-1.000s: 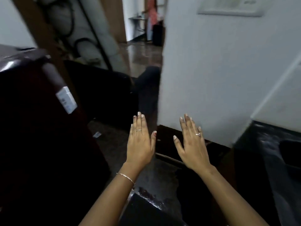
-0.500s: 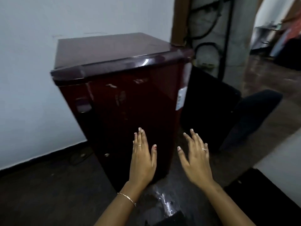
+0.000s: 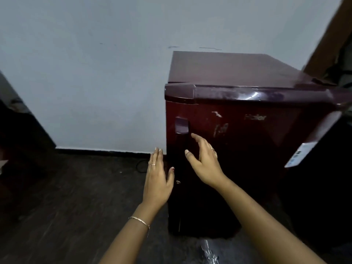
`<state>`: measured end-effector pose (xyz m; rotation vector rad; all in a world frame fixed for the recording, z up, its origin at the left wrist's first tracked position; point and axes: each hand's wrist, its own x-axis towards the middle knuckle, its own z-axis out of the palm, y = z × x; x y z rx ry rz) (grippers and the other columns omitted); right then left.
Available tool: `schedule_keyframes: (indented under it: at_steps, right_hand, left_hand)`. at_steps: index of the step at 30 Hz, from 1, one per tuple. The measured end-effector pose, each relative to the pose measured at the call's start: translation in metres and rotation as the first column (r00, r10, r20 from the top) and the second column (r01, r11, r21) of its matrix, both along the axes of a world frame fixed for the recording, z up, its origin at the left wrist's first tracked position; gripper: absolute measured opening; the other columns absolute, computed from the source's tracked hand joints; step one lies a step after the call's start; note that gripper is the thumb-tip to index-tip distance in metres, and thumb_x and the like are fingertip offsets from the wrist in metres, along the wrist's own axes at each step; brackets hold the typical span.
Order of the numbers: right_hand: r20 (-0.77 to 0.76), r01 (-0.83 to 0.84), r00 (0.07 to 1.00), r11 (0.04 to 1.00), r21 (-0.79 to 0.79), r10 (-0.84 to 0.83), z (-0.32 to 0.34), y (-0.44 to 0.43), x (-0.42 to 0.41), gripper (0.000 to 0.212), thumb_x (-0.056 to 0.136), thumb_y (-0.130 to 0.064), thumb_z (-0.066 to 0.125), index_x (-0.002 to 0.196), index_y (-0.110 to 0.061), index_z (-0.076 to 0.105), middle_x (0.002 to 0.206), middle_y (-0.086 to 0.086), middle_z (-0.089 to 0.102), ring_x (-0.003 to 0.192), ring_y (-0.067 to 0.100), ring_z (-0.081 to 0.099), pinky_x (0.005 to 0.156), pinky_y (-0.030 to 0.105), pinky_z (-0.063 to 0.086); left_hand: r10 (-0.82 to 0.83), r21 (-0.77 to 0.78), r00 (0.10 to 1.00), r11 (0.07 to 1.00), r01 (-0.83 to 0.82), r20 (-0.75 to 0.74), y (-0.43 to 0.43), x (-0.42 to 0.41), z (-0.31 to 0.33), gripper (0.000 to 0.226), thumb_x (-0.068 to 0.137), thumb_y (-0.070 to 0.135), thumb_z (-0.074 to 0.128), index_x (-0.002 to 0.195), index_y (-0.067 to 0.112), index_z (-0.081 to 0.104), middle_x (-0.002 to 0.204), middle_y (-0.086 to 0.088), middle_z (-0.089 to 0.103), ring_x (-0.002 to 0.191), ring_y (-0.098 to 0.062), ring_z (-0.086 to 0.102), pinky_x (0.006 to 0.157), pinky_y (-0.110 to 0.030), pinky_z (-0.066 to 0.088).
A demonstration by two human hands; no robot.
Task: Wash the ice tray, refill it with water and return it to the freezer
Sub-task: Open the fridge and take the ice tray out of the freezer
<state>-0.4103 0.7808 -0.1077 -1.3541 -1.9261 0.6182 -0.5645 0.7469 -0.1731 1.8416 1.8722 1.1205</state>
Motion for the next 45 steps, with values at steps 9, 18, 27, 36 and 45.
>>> schedule_keyframes:
  at_steps: [9, 18, 27, 36, 45]
  right_hand:
    - [-0.533, -0.153, 0.840, 0.898, -0.413, -0.102, 0.003, 0.033, -0.036, 0.049, 0.088, -0.037, 0.064, 0.132, -0.016, 0.054, 0.130, 0.001, 0.061, 0.126, 0.015, 0.052, 0.109, 0.035, 0.039]
    - [-0.516, -0.177, 0.853, 0.889, -0.422, -0.075, 0.005, 0.025, -0.034, 0.045, 0.094, -0.028, 0.060, 0.136, -0.019, 0.049, 0.133, -0.002, 0.058, 0.125, 0.014, 0.052, 0.108, 0.033, 0.040]
    - [-0.513, -0.127, 0.849, 0.892, -0.435, -0.130, 0.006, 0.023, -0.041, 0.048, 0.092, -0.024, 0.060, 0.138, -0.017, 0.048, 0.134, 0.002, 0.058, 0.123, 0.017, 0.055, 0.108, 0.038, 0.042]
    - [-0.477, -0.012, 0.860, 0.926, -0.376, -0.183, 0.004, -0.003, -0.043, 0.028, 0.087, -0.012, 0.064, 0.115, -0.015, 0.061, 0.108, 0.000, 0.069, 0.101, 0.012, 0.065, 0.086, 0.025, 0.050]
    - [-0.537, 0.024, 0.818, 0.946, -0.325, -0.205, -0.009, -0.106, 0.000, 0.028, 0.084, -0.007, 0.068, 0.110, -0.015, 0.062, 0.101, 0.001, 0.072, 0.093, 0.011, 0.070, 0.083, 0.026, 0.056]
  left_hand:
    - [0.052, -0.042, 0.988, 0.998, -0.047, 0.145, 0.008, -0.007, 0.014, 0.065, 0.097, 0.022, 0.052, 0.153, 0.016, 0.019, 0.160, 0.003, 0.016, 0.147, -0.007, 0.011, 0.113, -0.017, 0.015]
    - [0.065, -0.054, 0.965, 0.997, -0.053, 0.256, 0.000, -0.013, 0.014, 0.056, 0.098, 0.029, 0.051, 0.149, 0.019, 0.031, 0.157, 0.003, 0.028, 0.145, -0.007, 0.021, 0.113, -0.020, 0.020]
    - [-0.098, -0.070, 0.933, 0.989, 0.130, 0.345, 0.003, -0.024, 0.024, 0.073, 0.089, 0.067, 0.026, 0.152, 0.030, 0.021, 0.159, 0.010, 0.021, 0.146, -0.005, 0.016, 0.119, -0.042, 0.020]
    - [-0.179, -0.100, 0.914, 0.968, 0.229, 0.363, -0.011, -0.023, 0.029, 0.079, 0.087, 0.066, 0.030, 0.154, 0.028, 0.011, 0.161, 0.008, 0.012, 0.147, -0.008, 0.009, 0.120, -0.037, 0.016]
    - [-0.191, 0.008, 0.840, 0.976, 0.217, 0.507, -0.071, 0.015, 0.034, 0.070, 0.090, 0.058, 0.029, 0.149, 0.021, 0.025, 0.142, 0.014, 0.036, 0.130, 0.000, 0.035, 0.093, 0.000, 0.029]
